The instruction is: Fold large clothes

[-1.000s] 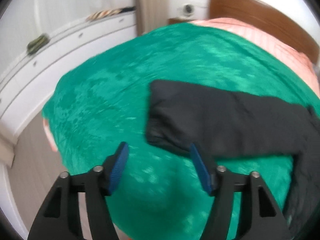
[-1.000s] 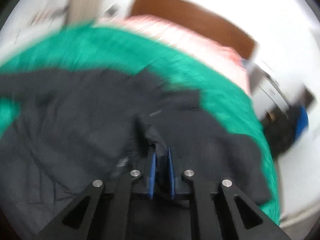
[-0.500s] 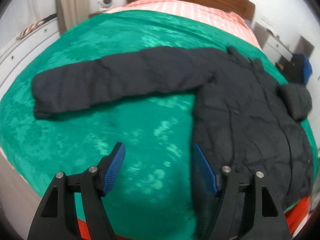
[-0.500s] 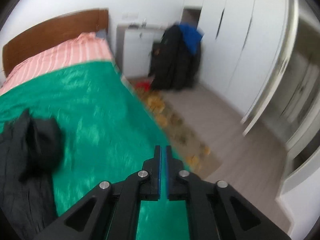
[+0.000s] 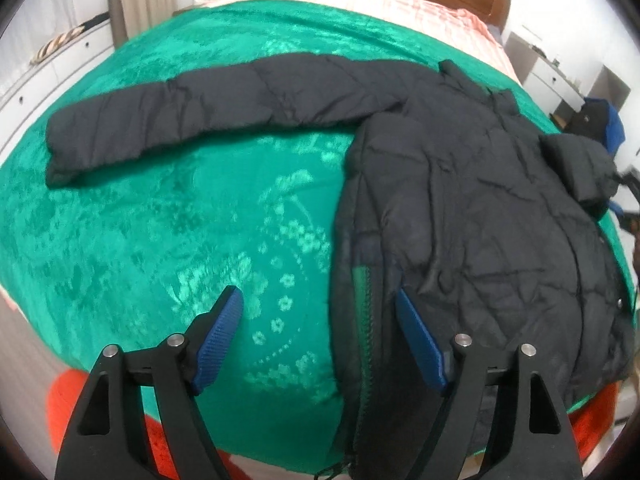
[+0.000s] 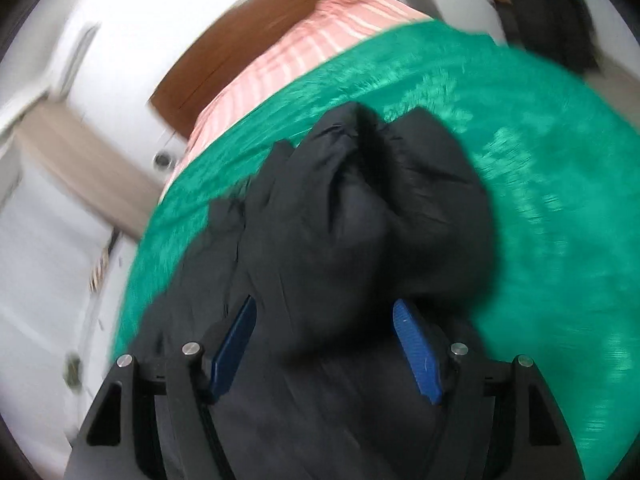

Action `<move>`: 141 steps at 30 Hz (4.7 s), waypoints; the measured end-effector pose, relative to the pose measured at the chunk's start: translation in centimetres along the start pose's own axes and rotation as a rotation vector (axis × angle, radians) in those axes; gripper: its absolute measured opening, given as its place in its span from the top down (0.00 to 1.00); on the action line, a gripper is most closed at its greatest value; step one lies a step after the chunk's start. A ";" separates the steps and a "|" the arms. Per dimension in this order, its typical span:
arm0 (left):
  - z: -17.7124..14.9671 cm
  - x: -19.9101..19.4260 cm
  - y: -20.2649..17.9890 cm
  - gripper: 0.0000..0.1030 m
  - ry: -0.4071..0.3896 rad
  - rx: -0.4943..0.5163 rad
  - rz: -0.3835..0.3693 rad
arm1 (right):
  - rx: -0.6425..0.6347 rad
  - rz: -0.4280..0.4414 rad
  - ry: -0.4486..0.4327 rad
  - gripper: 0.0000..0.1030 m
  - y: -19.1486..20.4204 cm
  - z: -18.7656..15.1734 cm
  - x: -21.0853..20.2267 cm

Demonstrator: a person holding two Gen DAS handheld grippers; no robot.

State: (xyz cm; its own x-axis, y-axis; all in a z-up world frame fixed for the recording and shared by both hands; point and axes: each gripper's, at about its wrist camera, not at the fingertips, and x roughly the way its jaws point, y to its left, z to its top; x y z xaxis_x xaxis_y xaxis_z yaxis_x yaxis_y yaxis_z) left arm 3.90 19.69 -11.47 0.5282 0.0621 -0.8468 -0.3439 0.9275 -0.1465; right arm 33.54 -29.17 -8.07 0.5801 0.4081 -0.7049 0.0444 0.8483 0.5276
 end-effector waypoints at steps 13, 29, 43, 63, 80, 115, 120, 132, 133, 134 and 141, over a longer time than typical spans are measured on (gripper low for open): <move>-0.5 -0.3 0.7 0.18 -0.025 -0.033 -0.048 | 0.023 -0.382 -0.362 0.99 -8.8 4.9 -21.2; -0.8 0.5 0.5 0.16 -0.018 -0.037 0.011 | -0.080 -0.048 -0.023 0.16 -6.5 2.0 -5.4; -1.0 -0.8 0.5 0.16 -0.022 -0.031 -0.028 | -0.105 -0.564 -0.426 0.85 -11.2 5.9 -26.5; -2.8 2.3 -0.8 0.03 0.156 0.030 -0.278 | -0.088 0.066 0.147 0.21 -11.1 -13.4 -18.1; -7.0 -0.1 -4.4 0.76 0.221 0.205 -0.271 | -0.369 -0.171 0.400 0.78 -5.6 -20.8 -15.1; -2.2 -7.5 -9.2 0.03 -0.200 0.211 -0.188 | -0.729 -0.209 -0.456 0.00 8.4 -23.3 -22.4; -2.6 -8.0 -9.4 0.01 -0.225 0.257 -0.122 | -0.768 -0.158 -0.409 0.00 9.1 -24.1 -21.5; -1.8 -9.9 -8.8 0.01 -0.307 0.234 -0.127 | -0.587 0.045 -0.225 0.00 8.5 -23.6 -19.9; -1.7 -10.0 -8.8 0.01 -0.314 0.234 -0.124 | -0.556 0.073 -0.198 0.00 8.4 -23.5 -19.6; -1.7 -10.1 -8.7 0.01 -0.320 0.235 -0.120 | -0.526 0.102 -0.168 0.00 8.2 -23.5 -19.3; -1.1 -10.7 -8.3 0.01 -0.342 0.217 -0.096 | -0.489 0.143 -0.076 0.00 8.5 -24.3 -18.0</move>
State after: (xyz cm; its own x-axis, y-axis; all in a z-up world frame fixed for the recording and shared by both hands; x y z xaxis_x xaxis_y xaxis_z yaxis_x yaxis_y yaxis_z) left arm 0.24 10.87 -1.75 0.7902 0.0564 -0.6102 -0.1279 0.9890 -0.0742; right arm 3.72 -21.14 -2.37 0.6108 0.5216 -0.5957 -0.4152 0.8516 0.3200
